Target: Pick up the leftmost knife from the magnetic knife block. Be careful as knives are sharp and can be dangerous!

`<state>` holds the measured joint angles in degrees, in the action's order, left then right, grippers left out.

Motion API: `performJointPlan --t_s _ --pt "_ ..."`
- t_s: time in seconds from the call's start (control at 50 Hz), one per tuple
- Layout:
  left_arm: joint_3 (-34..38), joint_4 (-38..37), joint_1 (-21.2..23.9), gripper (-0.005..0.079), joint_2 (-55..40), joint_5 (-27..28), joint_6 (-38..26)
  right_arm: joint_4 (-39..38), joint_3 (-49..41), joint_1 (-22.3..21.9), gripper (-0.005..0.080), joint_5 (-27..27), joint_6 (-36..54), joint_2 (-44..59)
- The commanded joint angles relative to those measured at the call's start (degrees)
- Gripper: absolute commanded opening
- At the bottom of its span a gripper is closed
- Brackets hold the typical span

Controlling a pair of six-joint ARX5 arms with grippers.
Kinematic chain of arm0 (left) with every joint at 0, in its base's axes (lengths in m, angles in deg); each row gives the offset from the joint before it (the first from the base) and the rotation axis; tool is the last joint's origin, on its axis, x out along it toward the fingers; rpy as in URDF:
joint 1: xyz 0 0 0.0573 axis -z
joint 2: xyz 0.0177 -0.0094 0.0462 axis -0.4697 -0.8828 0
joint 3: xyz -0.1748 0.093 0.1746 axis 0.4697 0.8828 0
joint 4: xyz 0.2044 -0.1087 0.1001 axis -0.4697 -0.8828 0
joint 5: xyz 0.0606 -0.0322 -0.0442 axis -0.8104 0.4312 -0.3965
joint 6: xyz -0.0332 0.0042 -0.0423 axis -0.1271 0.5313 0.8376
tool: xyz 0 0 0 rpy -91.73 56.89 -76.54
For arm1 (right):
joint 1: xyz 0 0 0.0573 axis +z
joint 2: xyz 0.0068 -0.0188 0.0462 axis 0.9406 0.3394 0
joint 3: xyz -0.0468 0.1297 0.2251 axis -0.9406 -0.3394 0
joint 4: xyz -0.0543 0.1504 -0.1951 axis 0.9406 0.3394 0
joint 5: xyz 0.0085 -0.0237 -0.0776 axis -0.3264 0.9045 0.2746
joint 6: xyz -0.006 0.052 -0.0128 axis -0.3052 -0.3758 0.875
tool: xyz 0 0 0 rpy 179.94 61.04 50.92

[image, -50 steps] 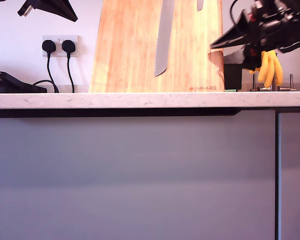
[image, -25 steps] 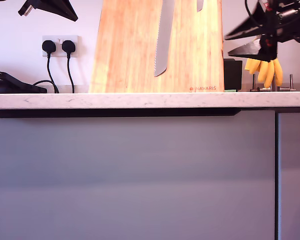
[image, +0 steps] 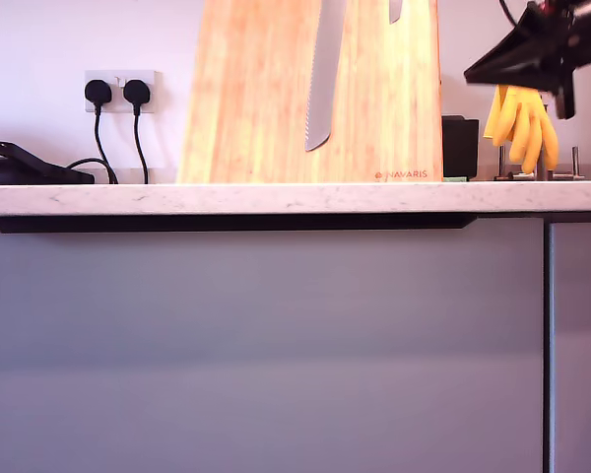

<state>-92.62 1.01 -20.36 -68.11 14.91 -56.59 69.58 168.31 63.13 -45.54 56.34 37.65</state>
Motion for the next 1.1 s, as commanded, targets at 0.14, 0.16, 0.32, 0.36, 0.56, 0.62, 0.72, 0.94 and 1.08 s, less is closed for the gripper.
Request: performJointPlan --t_s 0.14,0.16,0.32,0.36,0.56,0.62,0.72,0.94,1.08 --pt "-0.2 -0.6 0.6 -0.0019 -0.3 -2.0 -1.2 5.2 0.7 0.4 -0.0012 8.2 3.8 -1.9" --pt "-0.2 -0.6 0.7 -0.0019 0.0 -3.0 -1.2 5.6 0.7 0.5 -0.0012 10.3 4.3 -2.4" --pt "-0.2 -0.1 1.7 -0.0019 0.9 -8.6 -1.2 5.9 0.7 1.7 -0.0012 24.2 5.7 -6.9" --pt "-0.2 0.0 1.7 -0.0019 1.0 -8.6 -1.2 5.8 0.7 1.9 -0.0012 27.0 6.1 -8.2" --pt "-0.2 -0.2 1.7 -0.0019 1.2 -12.7 -1.7 5.1 0.7 2.6 -0.0012 36.1 6.6 -14.9" --pt "-0.2 0.1 1.7 -0.0019 1.2 -13.6 -2.3 5.1 0.7 2.9 -0.0012 37.9 7.3 -16.9" --pt "-0.1 1.7 1.7 -0.0019 1.2 -14.7 -2.6 4.7 0.7 3.6 -0.0012 40.2 7.9 -19.9" --pt "2.9 4.0 1.7 -0.0019 1.2 -14.2 -3.1 4.8 0.7 4.1 -0.0012 41.8 8.0 -24.5" --pt "9.2 4.3 1.7 -0.0019 1.2 -12.3 -4.0 5.3 0.7 4.1 -0.0012 42.1 8.1 -25.6"
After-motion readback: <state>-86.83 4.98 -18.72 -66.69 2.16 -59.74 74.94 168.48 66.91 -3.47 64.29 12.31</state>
